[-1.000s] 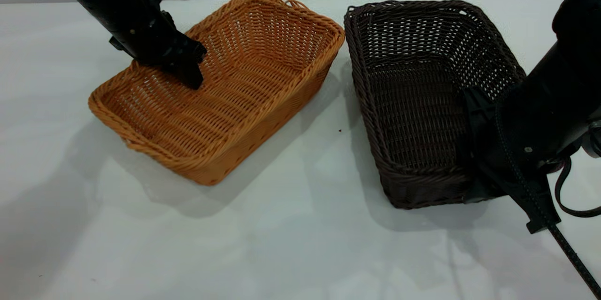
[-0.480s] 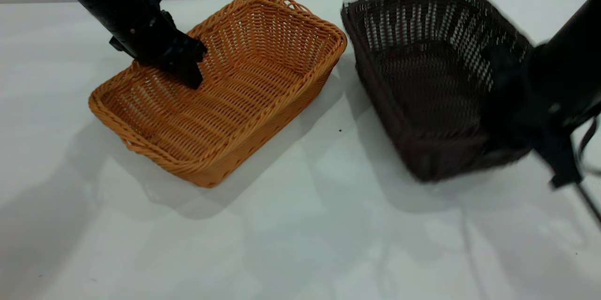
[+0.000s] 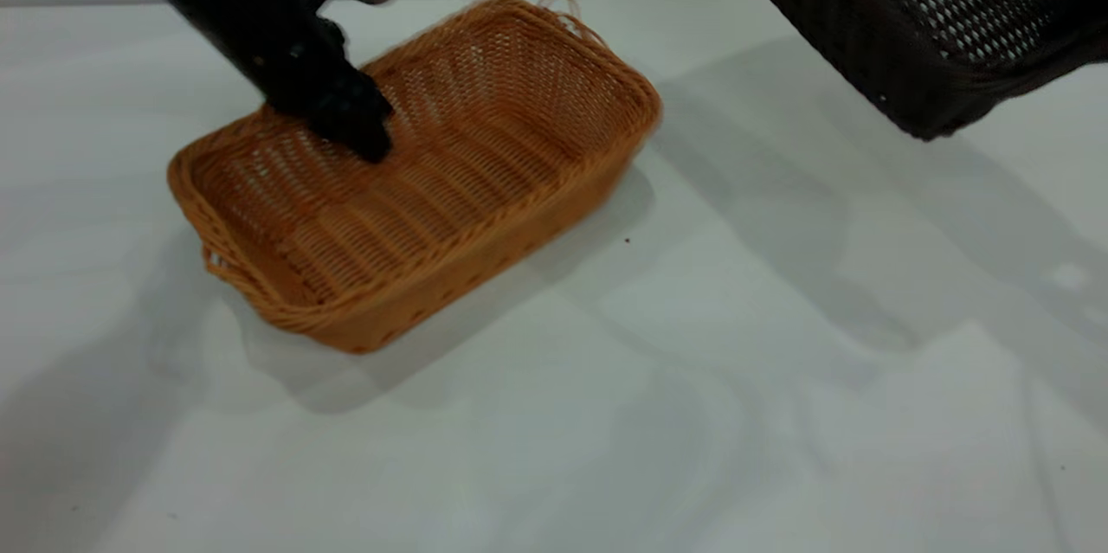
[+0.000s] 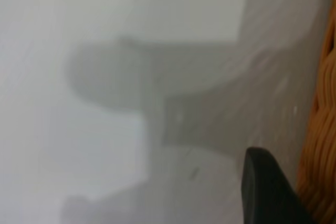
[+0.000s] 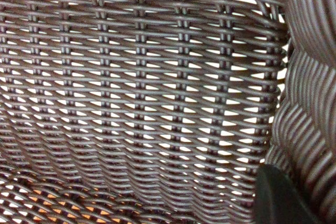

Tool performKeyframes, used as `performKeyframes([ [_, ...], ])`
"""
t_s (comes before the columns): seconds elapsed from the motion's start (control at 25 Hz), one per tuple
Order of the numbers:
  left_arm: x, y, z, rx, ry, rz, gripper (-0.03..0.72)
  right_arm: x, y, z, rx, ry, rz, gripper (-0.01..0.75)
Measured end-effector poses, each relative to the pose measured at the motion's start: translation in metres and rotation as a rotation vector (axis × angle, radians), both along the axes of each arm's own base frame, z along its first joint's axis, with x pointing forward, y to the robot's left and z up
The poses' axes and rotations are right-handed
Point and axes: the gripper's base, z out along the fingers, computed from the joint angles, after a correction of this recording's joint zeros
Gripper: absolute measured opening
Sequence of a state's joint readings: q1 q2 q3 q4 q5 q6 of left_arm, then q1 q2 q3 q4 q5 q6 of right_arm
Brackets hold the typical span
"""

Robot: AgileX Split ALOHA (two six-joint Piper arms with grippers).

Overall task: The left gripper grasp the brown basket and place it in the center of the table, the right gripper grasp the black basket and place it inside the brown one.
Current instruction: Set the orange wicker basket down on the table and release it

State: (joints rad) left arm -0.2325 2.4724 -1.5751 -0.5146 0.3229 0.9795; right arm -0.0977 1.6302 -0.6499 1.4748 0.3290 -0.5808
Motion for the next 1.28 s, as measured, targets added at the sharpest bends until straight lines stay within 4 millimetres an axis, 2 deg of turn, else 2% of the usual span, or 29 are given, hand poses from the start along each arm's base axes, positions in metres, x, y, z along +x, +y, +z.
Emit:
performKeyframes([
  [0.16,-0.01,-0.043,0.0,0.085,-0.138,-0.364,0.213,-0.009,-0.013,0.011,0.132,-0.03,0.124,0.082],
  [0.28,-0.021,-0.074,0.001,0.134,-0.222,-0.573,0.213,-0.013,-0.019,0.017,0.19,-0.057,0.182,0.082],
  [0.36,-0.026,-0.091,0.002,0.152,-0.265,-0.638,0.213,-0.012,-0.019,0.023,0.214,-0.077,0.228,0.082],
  [0.52,-0.034,-0.11,0.004,0.171,-0.315,-0.702,0.213,-0.003,-0.017,0.037,0.224,-0.129,0.302,0.082],
  [0.68,-0.037,-0.118,0.005,0.169,-0.32,-0.72,0.212,0.002,-0.019,0.043,0.21,-0.154,0.314,0.082],
  [1.28,-0.039,-0.117,0.004,0.136,-0.261,-0.612,0.222,0.001,-0.019,0.043,0.2,-0.152,0.334,0.082],
])
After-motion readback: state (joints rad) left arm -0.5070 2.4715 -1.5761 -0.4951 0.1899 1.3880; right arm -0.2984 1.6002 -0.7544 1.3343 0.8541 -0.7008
